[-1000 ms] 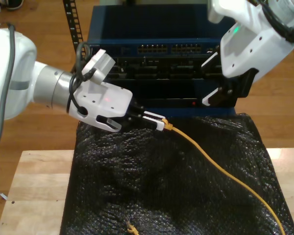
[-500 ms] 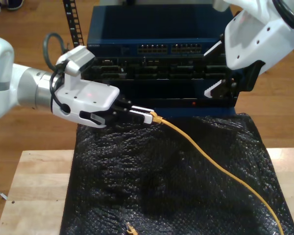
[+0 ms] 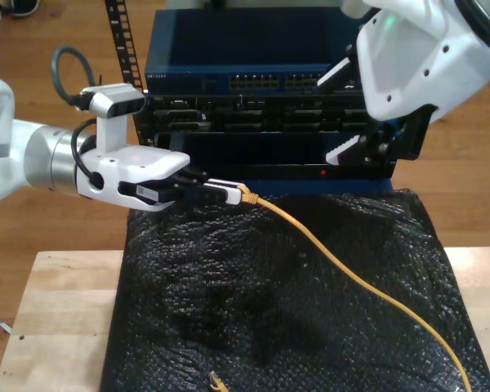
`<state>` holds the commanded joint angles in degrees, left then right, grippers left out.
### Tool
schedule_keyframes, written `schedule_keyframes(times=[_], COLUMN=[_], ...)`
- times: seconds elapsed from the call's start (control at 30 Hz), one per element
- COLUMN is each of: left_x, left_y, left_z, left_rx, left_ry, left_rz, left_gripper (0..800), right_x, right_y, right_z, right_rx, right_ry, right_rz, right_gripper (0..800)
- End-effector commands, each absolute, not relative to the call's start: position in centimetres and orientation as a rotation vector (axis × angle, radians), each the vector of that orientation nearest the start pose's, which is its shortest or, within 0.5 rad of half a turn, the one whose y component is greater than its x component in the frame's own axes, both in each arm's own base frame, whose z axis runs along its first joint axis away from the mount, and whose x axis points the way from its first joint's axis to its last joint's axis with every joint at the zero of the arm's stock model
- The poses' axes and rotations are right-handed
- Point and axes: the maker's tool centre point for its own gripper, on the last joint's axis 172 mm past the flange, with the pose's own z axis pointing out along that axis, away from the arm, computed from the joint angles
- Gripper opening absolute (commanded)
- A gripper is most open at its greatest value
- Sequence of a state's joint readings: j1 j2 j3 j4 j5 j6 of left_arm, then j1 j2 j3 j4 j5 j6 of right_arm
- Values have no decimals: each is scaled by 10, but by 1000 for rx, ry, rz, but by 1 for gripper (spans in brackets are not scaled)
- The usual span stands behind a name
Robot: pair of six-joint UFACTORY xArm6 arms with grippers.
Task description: Grab the cable and plug it in
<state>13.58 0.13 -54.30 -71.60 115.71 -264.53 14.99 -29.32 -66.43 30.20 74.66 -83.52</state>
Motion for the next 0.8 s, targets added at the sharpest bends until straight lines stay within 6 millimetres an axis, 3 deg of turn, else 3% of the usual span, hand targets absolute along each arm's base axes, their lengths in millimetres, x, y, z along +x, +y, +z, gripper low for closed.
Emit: schedule_keyframes(times=[0.3, 0.5, 0.6, 0.8], left_x=[333, 332, 330, 345], left_y=[-184, -183, -182, -177], left_z=[369, 367, 371, 378], left_rx=[1207, 1181, 1151, 1129], left_ry=[-865, -846, -833, -775], left_rz=[425, 403, 395, 448], left_gripper=[20, 24, 24, 25], right_x=[367, 374, 371, 357], right_y=[241, 242, 244, 259], right_z=[461, 462, 461, 458], right_rx=[2034, 1952, 1915, 1844], right_ry=[2386, 2319, 2326, 2396], right_rz=[1098, 1198, 1213, 1211], right_gripper=[794, 791, 782, 782])
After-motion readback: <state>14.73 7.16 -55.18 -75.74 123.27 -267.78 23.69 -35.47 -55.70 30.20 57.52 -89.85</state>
